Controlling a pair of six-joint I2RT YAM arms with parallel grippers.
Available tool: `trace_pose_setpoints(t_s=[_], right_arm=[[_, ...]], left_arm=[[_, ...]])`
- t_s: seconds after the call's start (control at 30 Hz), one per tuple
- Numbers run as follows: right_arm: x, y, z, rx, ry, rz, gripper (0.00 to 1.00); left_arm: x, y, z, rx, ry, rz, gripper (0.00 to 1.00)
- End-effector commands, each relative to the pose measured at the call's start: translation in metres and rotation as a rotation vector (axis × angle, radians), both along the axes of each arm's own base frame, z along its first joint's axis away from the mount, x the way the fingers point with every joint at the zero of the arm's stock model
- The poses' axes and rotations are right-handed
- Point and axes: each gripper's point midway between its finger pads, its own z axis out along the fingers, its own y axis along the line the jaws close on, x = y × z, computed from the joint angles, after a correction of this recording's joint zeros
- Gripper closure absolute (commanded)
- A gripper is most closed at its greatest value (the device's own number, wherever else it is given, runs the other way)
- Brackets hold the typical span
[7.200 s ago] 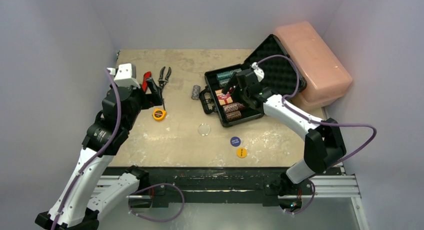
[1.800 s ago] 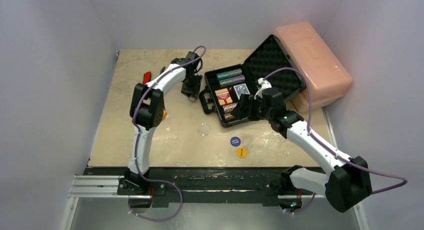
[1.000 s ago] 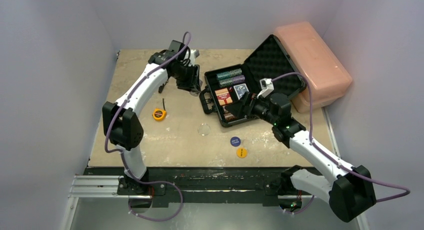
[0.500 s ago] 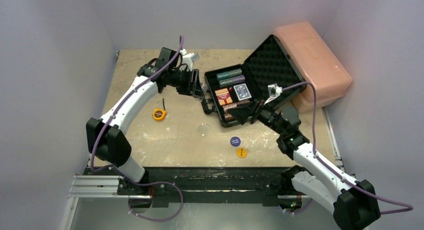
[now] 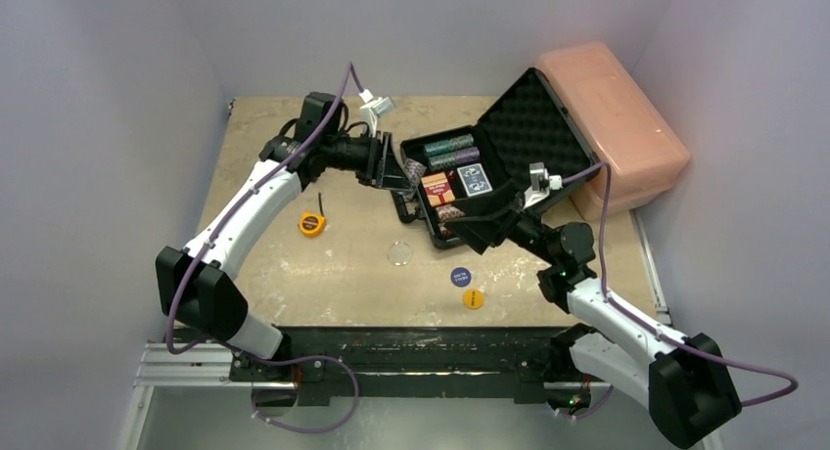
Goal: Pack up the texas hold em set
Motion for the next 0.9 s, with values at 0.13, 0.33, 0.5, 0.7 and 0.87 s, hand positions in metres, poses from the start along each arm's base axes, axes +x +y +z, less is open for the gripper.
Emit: trace_pose_setpoints(t_s=[0.13,0.33,0.5,0.7,0.87], right_arm=[[-0.022,-0.005,0.053,0.106,-0.2,0.036,0.01],[-0.01,-0.003,0.06,0.132,-0.164,0.012,0.01],[0.011,-0.006,0.067,0.15,-0.095,-0.066,0.01],[0.028,-0.004,0.075,0.153,-0.048,-0.109,0.04],[0.042,0.005,0.074,0.098,-0.002,-0.147,0.07]], left_arm=[[-0.04,-0.017,0.06,-0.219,-0.129,-0.221,1.0],[-0.058,-0.025,0.066,-0.263,-0.135,-0.301,1.0],[-0.062,-0.026,0.068,-0.265,-0.143,-0.313,1.0],[-0.06,-0.028,0.064,-0.254,-0.137,-0.303,1.0],[-0.059,-0.028,0.063,-0.245,-0.14,-0.291,1.0]])
